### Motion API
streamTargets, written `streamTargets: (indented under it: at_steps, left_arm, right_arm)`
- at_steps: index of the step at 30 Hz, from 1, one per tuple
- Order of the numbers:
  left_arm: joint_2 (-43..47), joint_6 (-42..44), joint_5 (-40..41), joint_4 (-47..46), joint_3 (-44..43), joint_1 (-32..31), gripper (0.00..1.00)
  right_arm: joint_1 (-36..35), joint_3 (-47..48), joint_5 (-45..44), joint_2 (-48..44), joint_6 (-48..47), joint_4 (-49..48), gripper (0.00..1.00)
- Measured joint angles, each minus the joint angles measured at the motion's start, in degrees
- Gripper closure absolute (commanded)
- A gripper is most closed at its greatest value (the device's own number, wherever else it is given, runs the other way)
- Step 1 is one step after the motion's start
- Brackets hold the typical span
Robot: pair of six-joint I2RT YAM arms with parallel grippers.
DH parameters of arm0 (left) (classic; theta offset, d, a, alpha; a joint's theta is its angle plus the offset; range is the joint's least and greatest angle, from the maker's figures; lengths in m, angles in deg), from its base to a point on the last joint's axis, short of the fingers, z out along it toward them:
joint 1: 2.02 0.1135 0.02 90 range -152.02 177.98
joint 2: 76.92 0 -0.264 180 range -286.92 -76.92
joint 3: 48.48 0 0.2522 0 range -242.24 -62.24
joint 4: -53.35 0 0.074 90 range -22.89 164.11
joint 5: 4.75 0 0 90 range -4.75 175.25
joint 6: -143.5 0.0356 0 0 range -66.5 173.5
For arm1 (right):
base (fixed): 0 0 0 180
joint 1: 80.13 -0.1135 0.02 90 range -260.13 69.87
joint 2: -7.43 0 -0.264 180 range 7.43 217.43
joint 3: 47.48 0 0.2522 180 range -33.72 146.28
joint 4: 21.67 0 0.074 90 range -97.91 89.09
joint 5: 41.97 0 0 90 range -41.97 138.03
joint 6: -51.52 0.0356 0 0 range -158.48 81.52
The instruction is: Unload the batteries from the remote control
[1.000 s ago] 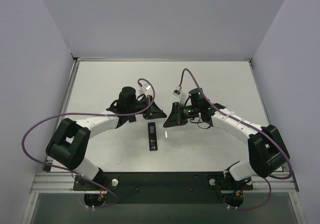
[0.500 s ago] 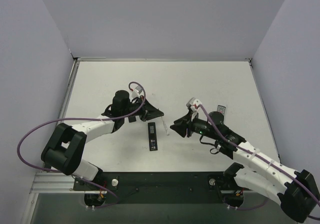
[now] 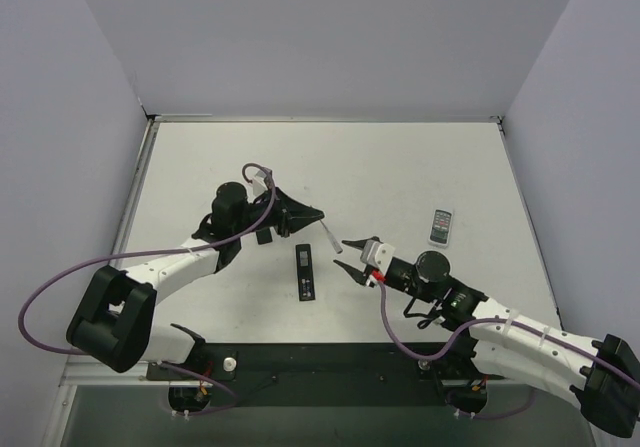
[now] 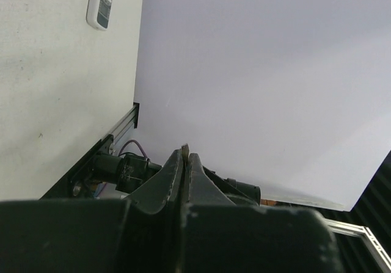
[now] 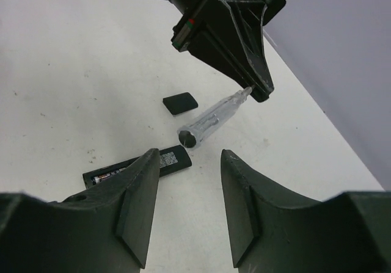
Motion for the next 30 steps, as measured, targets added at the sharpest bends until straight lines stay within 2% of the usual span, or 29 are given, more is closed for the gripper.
streamTargets:
  at_steps: [8,14,17,18,21,23,25,26,30]
  left_arm:
    - [-0.5,-3.5,0.7,-0.5,3.0,0.0,1.00]
    - [-0.5,-4.5,0.9,-0.6,4.0,0.0,1.00]
    - [-0.5,-4.9,0.9,-0.6,4.0,0.0,1.00]
    - [-0.5,-4.9,0.9,-0.6,4.0,0.0,1.00]
    - [-0.5,-5.4,1.3,-0.6,4.0,0.0,1.00]
    - [-0.5,-6.4,1.6,-0.8,4.4,0.4,1.00]
    - [-0.6,-7.9,1.8,-1.2,5.0,0.6,0.78]
    - [-0.6,-8.2,1.9,-1.9,5.2,0.7,0.56]
    - [-0.5,-5.1,0.5,-1.7,5.1,0.7,0.38]
  right_arm:
    - [-4.6,0.4,-6.0,1.0,-7.6,-1.1,0.60]
    - [-7.6,1.4,-9.9,2.9,-11.1,-2.1,0.64]
    - [-8.2,1.5,-10.8,3.9,-12.1,-2.8,0.71]
    - [-8.5,1.5,-11.1,4.2,-12.4,-2.8,0.80]
    - [-8.8,1.5,-12.0,5.2,-13.4,-3.3,0.95]
    - [-8.9,1.9,-13.9,5.8,-14.4,-4.1,1.00]
    - [-8.9,2.2,-15.2,6.2,-14.9,-4.6,1.00]
    - [-9.2,2.3,-15.8,6.5,-15.0,-4.9,1.00]
    - [-9.7,3.2,-18.4,6.9,-13.8,-4.7,1.00]
